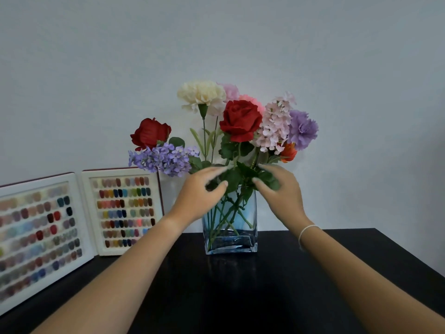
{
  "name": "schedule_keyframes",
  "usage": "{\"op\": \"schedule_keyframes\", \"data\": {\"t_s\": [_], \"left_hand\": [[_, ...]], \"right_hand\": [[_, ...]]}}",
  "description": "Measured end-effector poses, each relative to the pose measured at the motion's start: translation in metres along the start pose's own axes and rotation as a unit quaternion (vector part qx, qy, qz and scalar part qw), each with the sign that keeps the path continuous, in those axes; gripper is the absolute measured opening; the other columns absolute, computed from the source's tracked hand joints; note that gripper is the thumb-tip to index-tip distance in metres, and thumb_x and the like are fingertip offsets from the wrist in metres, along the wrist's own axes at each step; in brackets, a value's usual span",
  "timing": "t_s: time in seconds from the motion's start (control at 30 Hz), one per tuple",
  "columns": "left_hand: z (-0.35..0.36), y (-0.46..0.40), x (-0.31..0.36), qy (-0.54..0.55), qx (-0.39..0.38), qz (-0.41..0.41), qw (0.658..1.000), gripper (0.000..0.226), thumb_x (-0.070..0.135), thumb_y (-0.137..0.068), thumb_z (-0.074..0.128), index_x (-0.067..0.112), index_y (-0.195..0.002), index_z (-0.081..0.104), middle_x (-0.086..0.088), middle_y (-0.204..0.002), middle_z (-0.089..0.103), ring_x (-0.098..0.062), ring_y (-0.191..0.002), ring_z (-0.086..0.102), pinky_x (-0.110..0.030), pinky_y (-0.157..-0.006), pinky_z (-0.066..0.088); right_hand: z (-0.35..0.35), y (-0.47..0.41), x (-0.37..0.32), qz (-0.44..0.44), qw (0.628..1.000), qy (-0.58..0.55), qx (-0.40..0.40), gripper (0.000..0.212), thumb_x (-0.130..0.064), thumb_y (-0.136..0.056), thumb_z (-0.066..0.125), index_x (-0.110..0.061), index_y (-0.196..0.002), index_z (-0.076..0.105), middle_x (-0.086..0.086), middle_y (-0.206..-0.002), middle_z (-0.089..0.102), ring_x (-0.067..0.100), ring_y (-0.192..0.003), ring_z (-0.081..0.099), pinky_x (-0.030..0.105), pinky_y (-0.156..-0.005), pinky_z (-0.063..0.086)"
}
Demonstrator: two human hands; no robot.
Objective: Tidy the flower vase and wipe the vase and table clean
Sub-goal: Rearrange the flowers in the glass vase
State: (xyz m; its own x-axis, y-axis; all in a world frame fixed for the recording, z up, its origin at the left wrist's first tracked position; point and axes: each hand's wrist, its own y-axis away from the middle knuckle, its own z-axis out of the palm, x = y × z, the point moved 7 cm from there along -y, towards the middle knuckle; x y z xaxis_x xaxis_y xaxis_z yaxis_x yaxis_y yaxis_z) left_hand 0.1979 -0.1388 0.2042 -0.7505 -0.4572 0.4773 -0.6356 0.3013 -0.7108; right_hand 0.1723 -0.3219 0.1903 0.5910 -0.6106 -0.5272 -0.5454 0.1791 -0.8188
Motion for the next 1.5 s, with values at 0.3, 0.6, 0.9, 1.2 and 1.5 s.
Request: {"op": "schedule_keyframes", "data": {"t_s": [0.3,0.6,0.9,1.2,1.5], "left_hand": [[0.007,0.004,0.001,-0.164,-0.048,0.057,0.984,0.034,0.006,-0.091,0.045,0.015,-0.122,0.057,-0.004,-0.129,0.058,-0.017,-0.121,0.051,-0.021,-0.101,0.034],[-0.013,0.008,-0.013,-0.154,-0.063,0.056,0.984,0.034,0.001,-0.090,0.044,0.013,-0.116,0.062,-0.007,-0.124,0.061,-0.014,-0.115,0.054,-0.011,-0.097,0.030],[-0.012,0.016,-0.022,-0.121,-0.064,0.011,0.991,0.035,0.018,-0.090,0.052,0.019,-0.125,0.055,-0.002,-0.133,0.054,-0.010,-0.124,0.045,-0.017,-0.101,0.028],[-0.021,0.061,-0.031,-0.052,0.061,-0.012,0.997,0.034,0.012,-0.090,0.050,0.017,-0.123,0.055,0.003,-0.125,0.054,-0.012,-0.119,0.048,-0.026,-0.103,0.036],[0.036,0.128,-0.119,0.205,0.098,-0.287,0.931,0.040,0.013,-0.092,0.044,0.015,-0.133,0.044,-0.007,-0.139,0.047,-0.013,-0.124,0.044,-0.035,-0.109,0.034]], "right_hand": [[0.020,-0.011,-0.012,-0.041,0.993,0.108,-0.035,0.020,-0.003,-0.082,0.059,-0.014,-0.093,0.072,0.012,-0.089,0.073,0.031,-0.081,0.060,0.036,-0.081,0.043],[0.020,0.005,-0.006,-0.146,0.976,0.130,-0.095,0.027,0.012,-0.073,0.061,-0.008,-0.089,0.072,0.012,-0.091,0.073,0.031,-0.082,0.065,0.040,-0.081,0.046],[0.010,0.015,0.001,-0.090,0.987,0.109,-0.074,0.030,-0.006,-0.084,0.060,-0.016,-0.113,0.062,0.006,-0.108,0.069,0.023,-0.098,0.059,0.026,-0.088,0.040],[0.001,0.061,0.028,0.076,0.996,-0.004,-0.044,0.035,-0.016,-0.089,0.054,-0.027,-0.122,0.052,-0.004,-0.124,0.058,0.013,-0.112,0.051,0.027,-0.094,0.038],[0.047,0.127,0.083,0.291,0.941,-0.159,-0.062,0.047,-0.014,-0.089,0.054,-0.022,-0.133,0.039,0.001,-0.139,0.045,0.015,-0.122,0.044,0.024,-0.096,0.037]]}}
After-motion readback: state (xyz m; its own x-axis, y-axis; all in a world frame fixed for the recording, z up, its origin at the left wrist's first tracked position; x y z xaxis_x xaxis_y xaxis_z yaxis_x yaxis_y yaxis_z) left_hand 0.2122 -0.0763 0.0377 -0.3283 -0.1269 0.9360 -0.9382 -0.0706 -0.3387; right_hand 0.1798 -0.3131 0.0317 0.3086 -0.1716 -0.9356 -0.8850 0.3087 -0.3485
